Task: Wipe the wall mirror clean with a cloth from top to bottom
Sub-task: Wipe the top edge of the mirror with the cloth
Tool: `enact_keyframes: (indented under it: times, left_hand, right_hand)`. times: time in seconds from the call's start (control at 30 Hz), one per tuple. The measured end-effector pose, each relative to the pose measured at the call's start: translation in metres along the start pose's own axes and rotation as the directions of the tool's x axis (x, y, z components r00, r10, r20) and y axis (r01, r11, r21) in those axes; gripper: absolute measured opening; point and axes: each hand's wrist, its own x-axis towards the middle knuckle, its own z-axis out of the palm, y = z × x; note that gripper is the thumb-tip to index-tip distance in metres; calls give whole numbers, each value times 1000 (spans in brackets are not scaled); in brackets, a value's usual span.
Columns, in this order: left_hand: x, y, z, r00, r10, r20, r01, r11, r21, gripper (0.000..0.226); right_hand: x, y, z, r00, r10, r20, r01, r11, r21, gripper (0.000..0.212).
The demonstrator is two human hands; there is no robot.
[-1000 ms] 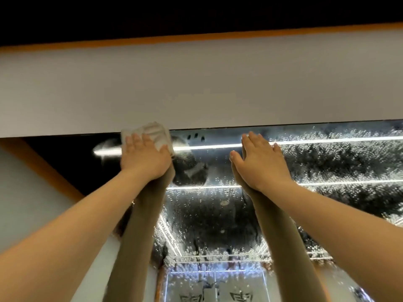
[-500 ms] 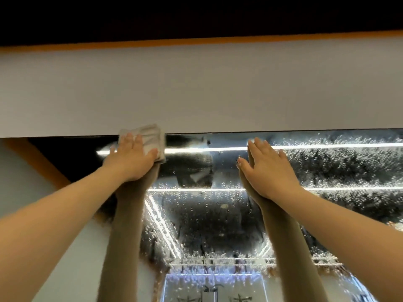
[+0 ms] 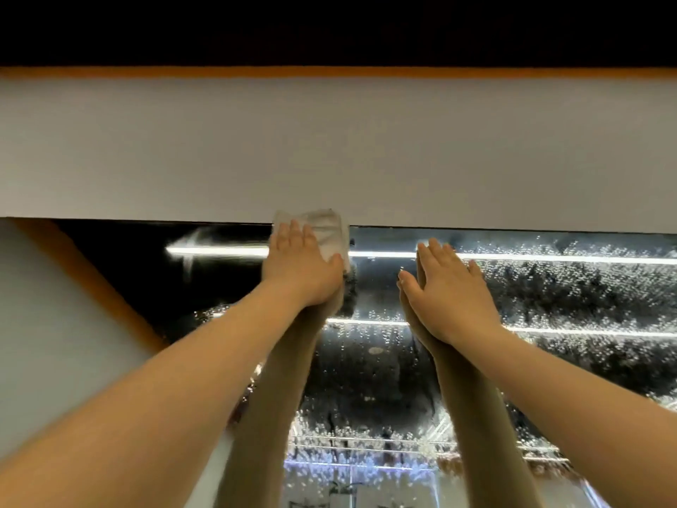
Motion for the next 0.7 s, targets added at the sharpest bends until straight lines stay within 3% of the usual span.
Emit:
enact_keyframes:
  times: [0.23,0.5,0.7]
  left_hand:
    - [2,-9,3,990,142,17,-142,989,-37,72]
    - [2,-96,-5,994,-101,-29,102,995,9,70]
    - [2,-95,-1,983,-180,-46,180,984,6,70]
  right_hand:
    - [-1,1,-1,1000,2,9,-2,1000,-10,63]
    - [-2,0,-2,1000,7,14,-6,1000,-18,62]
    - [-2,1,0,1000,6,6,-6,1000,-11,62]
